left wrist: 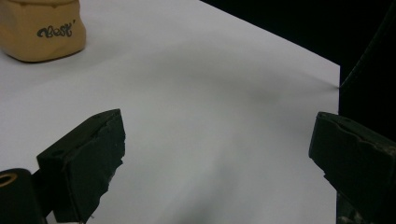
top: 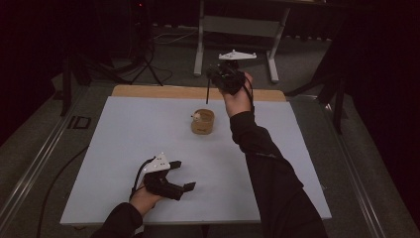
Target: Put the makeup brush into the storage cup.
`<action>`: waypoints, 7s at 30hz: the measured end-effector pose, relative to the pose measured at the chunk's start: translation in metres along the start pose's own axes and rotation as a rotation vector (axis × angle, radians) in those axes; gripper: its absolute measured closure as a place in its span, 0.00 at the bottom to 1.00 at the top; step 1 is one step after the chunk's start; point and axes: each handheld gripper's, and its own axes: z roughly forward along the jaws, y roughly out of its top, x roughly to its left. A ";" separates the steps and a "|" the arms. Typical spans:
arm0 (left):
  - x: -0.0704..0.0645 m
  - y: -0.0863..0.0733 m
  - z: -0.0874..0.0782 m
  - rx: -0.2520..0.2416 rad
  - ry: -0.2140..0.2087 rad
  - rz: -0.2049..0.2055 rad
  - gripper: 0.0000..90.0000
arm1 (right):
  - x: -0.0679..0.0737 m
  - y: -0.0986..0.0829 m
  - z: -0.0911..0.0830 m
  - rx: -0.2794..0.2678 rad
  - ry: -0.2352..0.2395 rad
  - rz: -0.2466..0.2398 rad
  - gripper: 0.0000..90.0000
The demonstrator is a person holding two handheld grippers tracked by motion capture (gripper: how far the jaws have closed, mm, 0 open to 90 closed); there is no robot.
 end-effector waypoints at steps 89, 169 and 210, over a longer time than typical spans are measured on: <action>0.003 -0.001 -0.001 -0.001 -0.023 -0.011 0.04 | -0.007 -0.084 0.051 0.184 -0.053 0.065 0.46; 0.015 0.020 -0.029 -0.011 -0.049 0.023 0.01 | -0.023 -0.131 -0.064 0.077 0.285 -0.021 0.15; 0.033 -0.001 -0.082 -0.007 0.029 0.040 0.01 | -0.032 -0.230 -0.152 0.088 0.350 -0.044 0.15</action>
